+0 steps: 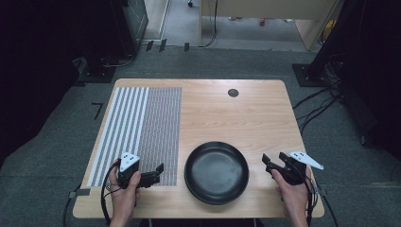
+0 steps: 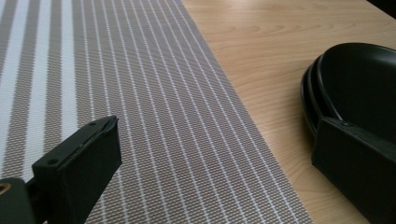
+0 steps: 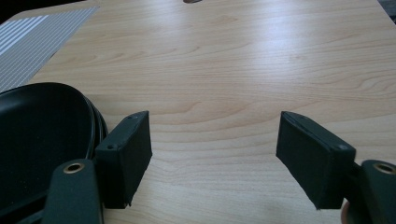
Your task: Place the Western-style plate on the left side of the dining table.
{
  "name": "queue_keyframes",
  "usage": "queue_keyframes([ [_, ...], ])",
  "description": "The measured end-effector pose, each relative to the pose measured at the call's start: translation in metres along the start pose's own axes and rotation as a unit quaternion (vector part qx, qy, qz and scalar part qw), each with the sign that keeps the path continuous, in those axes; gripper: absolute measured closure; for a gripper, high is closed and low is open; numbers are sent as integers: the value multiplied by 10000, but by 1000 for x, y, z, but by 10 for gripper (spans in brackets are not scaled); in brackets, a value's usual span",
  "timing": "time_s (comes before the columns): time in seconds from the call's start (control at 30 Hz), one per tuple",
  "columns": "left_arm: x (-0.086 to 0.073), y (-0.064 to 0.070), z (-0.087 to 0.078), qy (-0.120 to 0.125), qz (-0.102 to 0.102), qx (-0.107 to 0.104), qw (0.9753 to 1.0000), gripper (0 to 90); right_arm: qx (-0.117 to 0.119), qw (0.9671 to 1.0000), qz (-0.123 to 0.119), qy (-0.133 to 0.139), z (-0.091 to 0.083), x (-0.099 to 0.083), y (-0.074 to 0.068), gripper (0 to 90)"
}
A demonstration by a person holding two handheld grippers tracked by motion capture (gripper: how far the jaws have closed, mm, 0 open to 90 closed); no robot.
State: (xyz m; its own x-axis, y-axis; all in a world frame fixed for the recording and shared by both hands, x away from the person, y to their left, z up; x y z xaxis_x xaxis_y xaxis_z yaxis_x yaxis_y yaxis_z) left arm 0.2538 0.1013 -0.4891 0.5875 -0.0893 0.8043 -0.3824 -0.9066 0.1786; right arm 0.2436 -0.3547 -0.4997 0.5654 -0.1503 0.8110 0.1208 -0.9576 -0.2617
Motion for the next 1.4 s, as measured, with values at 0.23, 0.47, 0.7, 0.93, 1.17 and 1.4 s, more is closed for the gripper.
queue_keyframes([
  [0.23, 1, 14, 4, -24, 34, -192, 9998, 12, 9, 10000, -50, -3, 1, 0, -9, 310],
  [0.47, 1, 25, 6, -24, 30, -358, 9994, 12, 128, 9993, -338, -40, 1, 2, -26, 312],
  [0.7, 1, 36, 9, -38, -4, -520, 9986, 12, 309, 9992, -247, 13, 1, 2, -31, 469],
  [0.93, -1, 47, 13, -150, 33, -668, 9976, 15, 600, 9982, 55, -38, 4, -4, -37, 592],
  [1.17, -6, 57, 19, -283, -9, -699, 9972, 137, 714, 9969, 110, -327, 8, -9, -43, 652],
  [1.4, -10, 67, 22, -322, 48, -867, 9957, 252, 929, 9944, 224, -455, 8, -11, -48, 728],
])
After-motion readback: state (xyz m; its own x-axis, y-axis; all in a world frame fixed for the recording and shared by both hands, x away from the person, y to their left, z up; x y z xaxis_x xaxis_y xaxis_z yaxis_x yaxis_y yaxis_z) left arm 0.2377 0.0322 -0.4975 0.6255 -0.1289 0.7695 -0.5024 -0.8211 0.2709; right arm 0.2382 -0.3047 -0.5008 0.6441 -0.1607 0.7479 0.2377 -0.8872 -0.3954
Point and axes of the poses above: each handheld gripper's, and its own axes: z roughly forward along the jaws, x roughly out of its top, y roughly to its right, the point moved 3 cm from there along z, roughly forward along the jaws, and after that the axes turned 1 degree about x, right-handed, at the moved point
